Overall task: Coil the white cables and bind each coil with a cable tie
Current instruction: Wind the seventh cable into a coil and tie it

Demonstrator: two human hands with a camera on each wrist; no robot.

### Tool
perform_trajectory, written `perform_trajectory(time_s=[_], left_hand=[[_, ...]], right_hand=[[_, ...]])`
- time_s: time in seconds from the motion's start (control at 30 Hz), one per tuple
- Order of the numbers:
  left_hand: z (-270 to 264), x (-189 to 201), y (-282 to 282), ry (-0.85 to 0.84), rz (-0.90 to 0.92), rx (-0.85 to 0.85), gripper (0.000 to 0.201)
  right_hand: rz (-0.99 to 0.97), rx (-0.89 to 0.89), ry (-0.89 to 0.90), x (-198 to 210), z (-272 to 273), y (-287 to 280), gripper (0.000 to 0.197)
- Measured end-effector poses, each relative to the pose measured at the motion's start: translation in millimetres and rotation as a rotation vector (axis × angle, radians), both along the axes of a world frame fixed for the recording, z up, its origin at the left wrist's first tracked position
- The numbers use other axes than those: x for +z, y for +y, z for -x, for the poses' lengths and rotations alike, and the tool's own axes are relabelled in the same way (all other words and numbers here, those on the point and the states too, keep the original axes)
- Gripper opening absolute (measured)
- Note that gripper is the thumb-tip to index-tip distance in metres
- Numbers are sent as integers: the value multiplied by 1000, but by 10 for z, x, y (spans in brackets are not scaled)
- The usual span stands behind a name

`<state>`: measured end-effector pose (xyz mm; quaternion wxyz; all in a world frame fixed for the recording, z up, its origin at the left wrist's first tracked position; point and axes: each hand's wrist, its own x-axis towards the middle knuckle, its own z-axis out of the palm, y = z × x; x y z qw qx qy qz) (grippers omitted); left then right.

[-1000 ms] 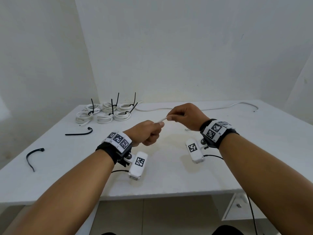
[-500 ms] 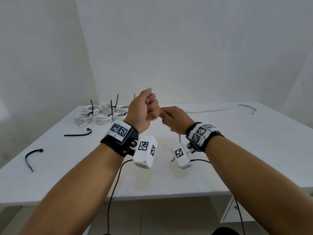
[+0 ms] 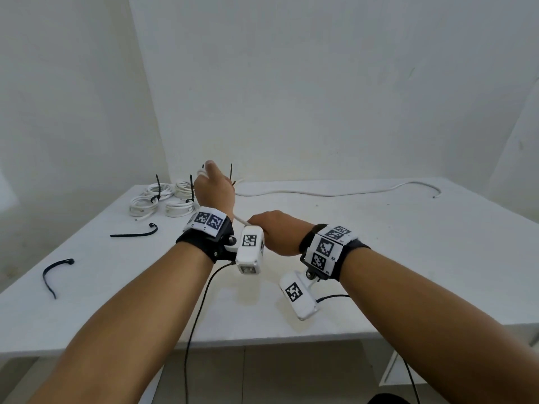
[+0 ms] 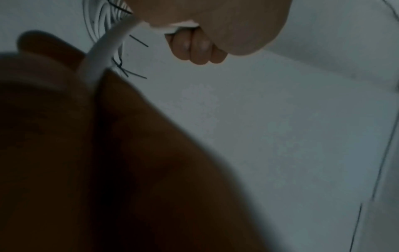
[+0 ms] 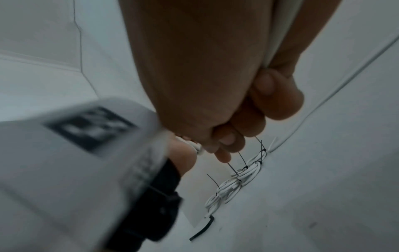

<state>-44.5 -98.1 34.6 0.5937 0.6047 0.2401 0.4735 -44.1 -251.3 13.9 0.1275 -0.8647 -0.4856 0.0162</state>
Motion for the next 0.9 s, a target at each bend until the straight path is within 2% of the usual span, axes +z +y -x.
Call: perform_trajectory(time_s=[0.03,0.1,0.17,0.23,0.3,0.37,0.43,0.53,0.7,0.8,0.9], left_hand=[[-11,-61,24,71,-130,23,58],[24,-190,40,137,-439,-12,51],[92,-295,82,246,-747,-163,45],[156,-340,112,501,-886,-412,48],[249,-345,89,696,-865,-683,59],[372,-316,-1,753,-824,-854,70],[442,-305,-87,749,-758,-979,69],[485,-305,-145,575,-537,-1173,50],[504,-162,-191,251,-179,-1276,30],[547,-26,-231,99,-81,-1331,28],[594,41,-267,36,-12,-1343,28]], right_hand=[[26,10,0,15,25,2,25],[57,30,26,65,66,-11,32],[79,58,35,139,72,-70,33],[61,75,20,223,26,-169,28],[-13,57,46,296,-54,-265,20],[-146,22,112,334,-148,-334,12],[-281,16,167,356,-217,-378,8],[-484,69,197,363,-247,-401,7],[-835,154,196,312,-248,-335,4],[-942,140,204,213,-180,-261,15],[-1003,123,265,104,-108,-196,23]])
